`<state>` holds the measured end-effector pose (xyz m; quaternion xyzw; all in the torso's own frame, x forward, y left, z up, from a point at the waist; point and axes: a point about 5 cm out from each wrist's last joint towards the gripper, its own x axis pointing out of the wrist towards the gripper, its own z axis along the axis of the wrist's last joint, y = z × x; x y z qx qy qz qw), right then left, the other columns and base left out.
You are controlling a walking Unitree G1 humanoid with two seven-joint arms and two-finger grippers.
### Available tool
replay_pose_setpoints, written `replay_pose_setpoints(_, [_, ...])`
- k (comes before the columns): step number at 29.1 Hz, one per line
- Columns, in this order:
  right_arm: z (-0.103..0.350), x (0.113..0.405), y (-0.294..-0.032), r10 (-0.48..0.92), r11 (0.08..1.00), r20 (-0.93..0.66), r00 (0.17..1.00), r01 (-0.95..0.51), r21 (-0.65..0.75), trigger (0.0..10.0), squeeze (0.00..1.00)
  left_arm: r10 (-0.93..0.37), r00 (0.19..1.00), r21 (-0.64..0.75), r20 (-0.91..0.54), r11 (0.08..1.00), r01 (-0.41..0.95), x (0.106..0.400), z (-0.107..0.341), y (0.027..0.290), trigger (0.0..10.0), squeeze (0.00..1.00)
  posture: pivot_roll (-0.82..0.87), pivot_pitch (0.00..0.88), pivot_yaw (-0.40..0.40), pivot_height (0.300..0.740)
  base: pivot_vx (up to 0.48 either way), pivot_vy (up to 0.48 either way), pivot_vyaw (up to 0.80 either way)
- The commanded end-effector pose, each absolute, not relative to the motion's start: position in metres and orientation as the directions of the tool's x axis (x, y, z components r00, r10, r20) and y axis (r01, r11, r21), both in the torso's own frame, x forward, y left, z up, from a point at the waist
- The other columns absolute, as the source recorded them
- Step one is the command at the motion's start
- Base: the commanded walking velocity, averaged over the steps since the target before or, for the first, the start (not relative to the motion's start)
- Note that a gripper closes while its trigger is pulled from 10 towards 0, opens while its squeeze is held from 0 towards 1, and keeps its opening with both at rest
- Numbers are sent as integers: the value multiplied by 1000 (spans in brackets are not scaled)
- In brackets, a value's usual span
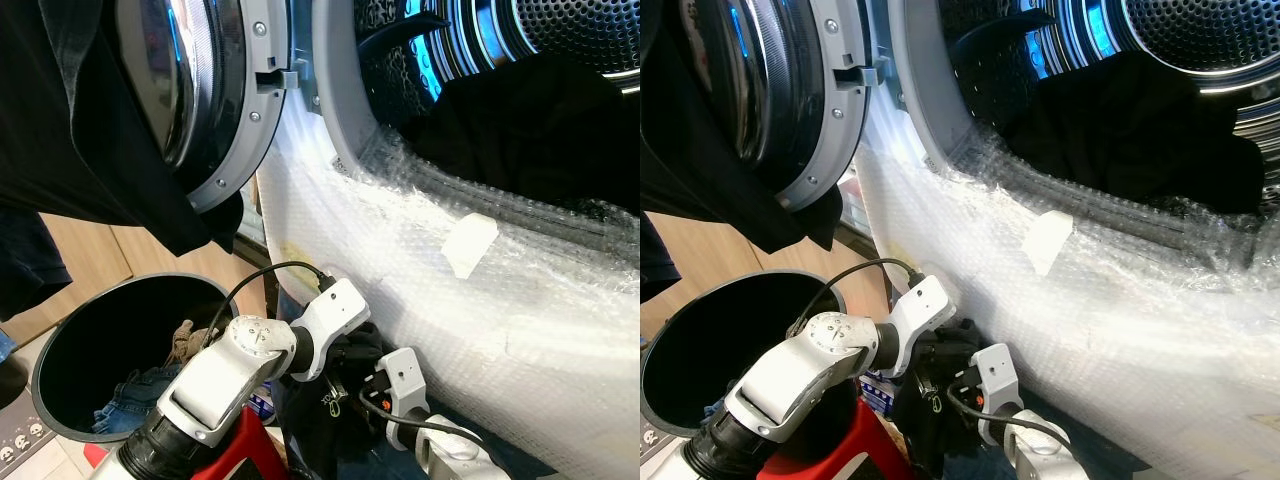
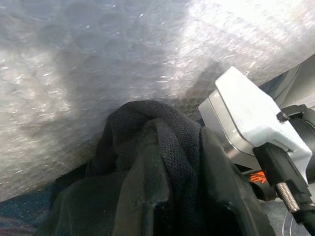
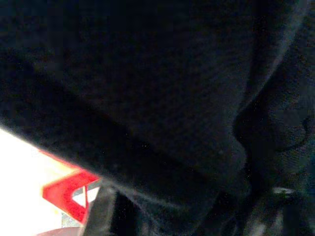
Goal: Clothes washing
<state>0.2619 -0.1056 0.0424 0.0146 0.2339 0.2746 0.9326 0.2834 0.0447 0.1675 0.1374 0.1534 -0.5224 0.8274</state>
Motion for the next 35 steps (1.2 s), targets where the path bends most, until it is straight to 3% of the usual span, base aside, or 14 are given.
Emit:
replay_pose_setpoints(1, [36, 262, -117, 472, 875, -464, 750, -463, 141, 0, 0, -853, 396, 120, -338, 379, 918, 286, 185, 37, 0, 0, 49, 21, -8, 740, 0, 0, 0])
replay_pose_setpoints(20, [42, 259, -116, 497, 862, -429, 754, -483, 150, 0, 0, -858, 422, 99, -291, 412, 906, 285, 190, 36, 0, 0, 46, 32, -19, 740, 0, 0, 0])
replay_pose_setpoints(24, [43, 252, -110, 558, 825, -415, 718, -532, 188, 0, 0, -885, 396, 83, -247, 388, 918, 280, 192, 33, 0, 0, 46, 36, -22, 740, 0, 0, 0])
replay_pose_setpoints(25, [46, 248, -109, 586, 807, -400, 705, -556, 201, 0, 0, -892, 379, 90, -247, 368, 925, 276, 191, 34, 1373, 0, 45, 35, -22, 740, 0, 0, 0])
replay_pose_setpoints(27, [47, 246, -109, 594, 801, -393, 702, -562, 207, 0, 0, -894, 371, 96, -251, 359, 929, 274, 189, 35, 1373, 0, 45, 35, -22, 740, 0, 0, 0])
replay_pose_setpoints(28, [47, 244, -110, 608, 790, -388, 693, -574, 212, 0, 0, -906, 341, 100, -250, 326, 940, 269, 188, 35, 9451, 0, 47, 32, -20, 740, 0, 0, 0])
replay_pose_setpoints(30, [48, 242, -111, 616, 784, -386, 687, -582, 214, 0, 0, -918, 314, 90, -244, 301, 949, 265, 187, 36, 9569, 0, 45, 39, -20, 740, 0, 0, 0])
replay_pose_setpoints(32, [48, 239, -115, 615, 784, -390, 685, -582, 215, 0, 0, -935, 277, 84, -220, 264, 961, 259, 190, 38, 9490, 1000, 45, 31, -22, 740, 0, 0, 0])
replay_pose_setpoints(35, [49, 237, -117, 622, 780, -385, 682, -585, 222, 0, 0, -924, 303, 96, -235, 288, 953, 260, 190, 42, 9373, 1000, 44, 34, -24, 740, 0, 0, 0])
